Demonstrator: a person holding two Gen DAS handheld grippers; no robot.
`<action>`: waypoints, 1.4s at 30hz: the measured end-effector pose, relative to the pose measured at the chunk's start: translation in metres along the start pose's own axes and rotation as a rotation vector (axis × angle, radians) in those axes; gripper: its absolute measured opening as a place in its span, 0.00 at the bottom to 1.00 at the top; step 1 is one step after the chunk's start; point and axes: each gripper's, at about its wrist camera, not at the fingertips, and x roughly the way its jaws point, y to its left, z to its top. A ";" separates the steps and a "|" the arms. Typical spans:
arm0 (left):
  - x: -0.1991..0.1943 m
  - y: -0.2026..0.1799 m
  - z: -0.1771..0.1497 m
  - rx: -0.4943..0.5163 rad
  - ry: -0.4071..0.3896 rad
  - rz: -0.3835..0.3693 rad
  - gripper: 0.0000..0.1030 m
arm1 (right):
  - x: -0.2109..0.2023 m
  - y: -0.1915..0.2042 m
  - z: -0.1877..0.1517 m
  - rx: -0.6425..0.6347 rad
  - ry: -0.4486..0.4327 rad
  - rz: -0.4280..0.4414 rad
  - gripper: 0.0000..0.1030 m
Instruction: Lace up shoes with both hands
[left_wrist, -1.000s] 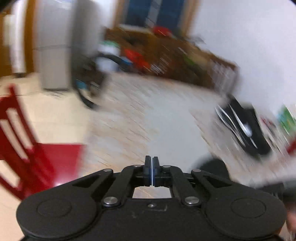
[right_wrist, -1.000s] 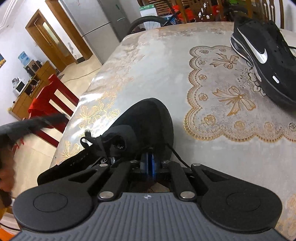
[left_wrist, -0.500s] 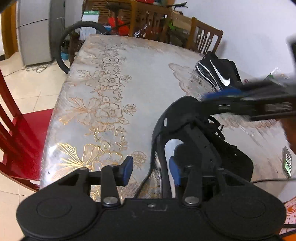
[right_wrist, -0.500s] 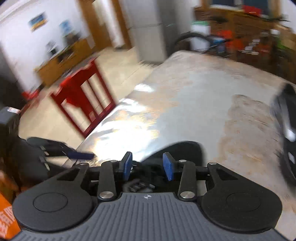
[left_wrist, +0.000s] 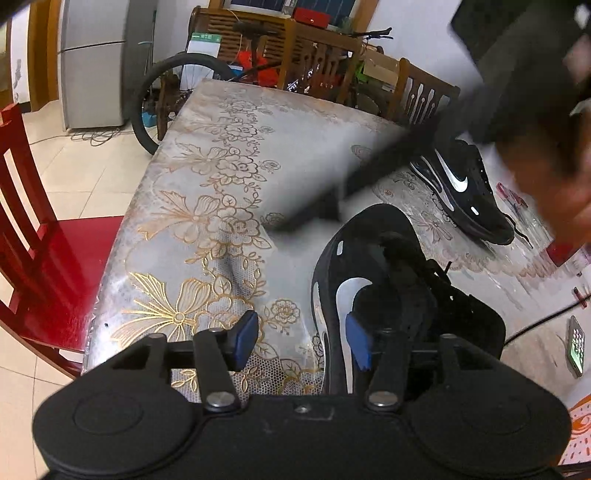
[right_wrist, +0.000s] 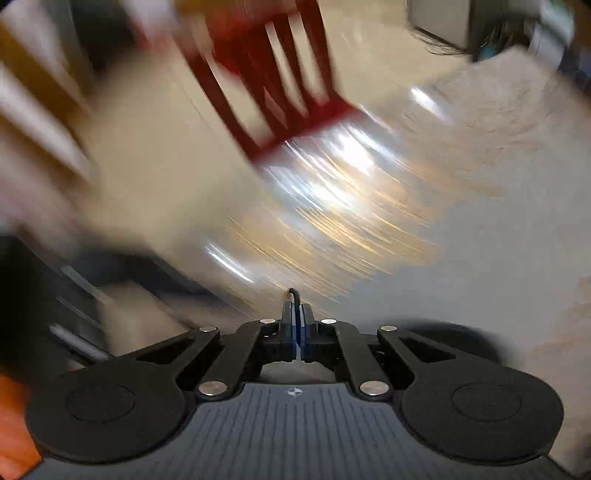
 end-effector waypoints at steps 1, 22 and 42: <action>0.000 -0.001 0.001 0.004 0.001 0.003 0.48 | -0.012 0.000 0.004 0.063 -0.072 0.124 0.03; -0.013 -0.042 0.036 0.202 -0.002 0.009 0.53 | -0.017 -0.010 -0.169 0.046 -0.243 -0.556 0.34; 0.036 -0.076 0.024 0.301 0.131 0.128 0.61 | -0.172 -0.008 -0.191 0.403 -0.990 -0.973 0.03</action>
